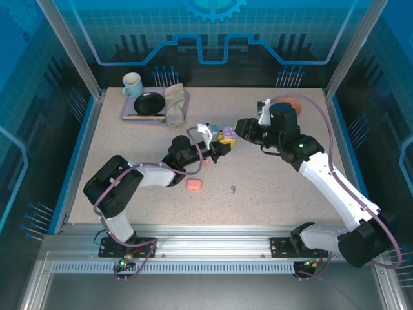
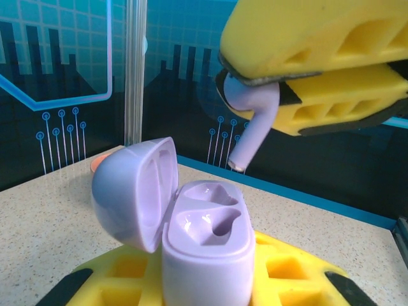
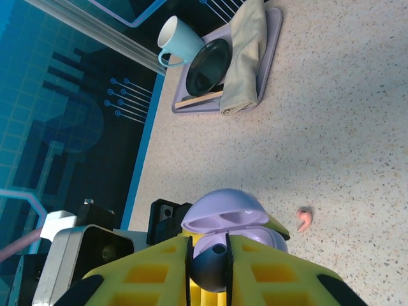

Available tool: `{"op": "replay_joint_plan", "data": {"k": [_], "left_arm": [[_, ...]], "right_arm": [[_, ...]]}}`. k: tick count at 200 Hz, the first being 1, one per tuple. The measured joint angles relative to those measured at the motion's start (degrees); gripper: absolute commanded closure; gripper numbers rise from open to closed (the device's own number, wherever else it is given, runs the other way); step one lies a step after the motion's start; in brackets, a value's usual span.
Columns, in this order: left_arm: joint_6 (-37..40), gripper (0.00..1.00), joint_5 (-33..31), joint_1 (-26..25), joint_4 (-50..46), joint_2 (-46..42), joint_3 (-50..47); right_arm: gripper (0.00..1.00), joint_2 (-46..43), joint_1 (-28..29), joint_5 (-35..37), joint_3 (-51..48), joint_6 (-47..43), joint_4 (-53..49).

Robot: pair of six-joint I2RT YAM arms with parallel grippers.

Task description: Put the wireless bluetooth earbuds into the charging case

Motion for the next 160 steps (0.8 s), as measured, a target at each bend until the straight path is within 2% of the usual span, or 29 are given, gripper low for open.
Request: {"op": "replay_joint_plan", "data": {"k": [160], "left_arm": [[0.02, 1.0, 0.02, 0.11, -0.42, 0.04, 0.0]], "right_arm": [[0.81, 0.9, 0.74, 0.07, -0.35, -0.02, 0.44]]}}
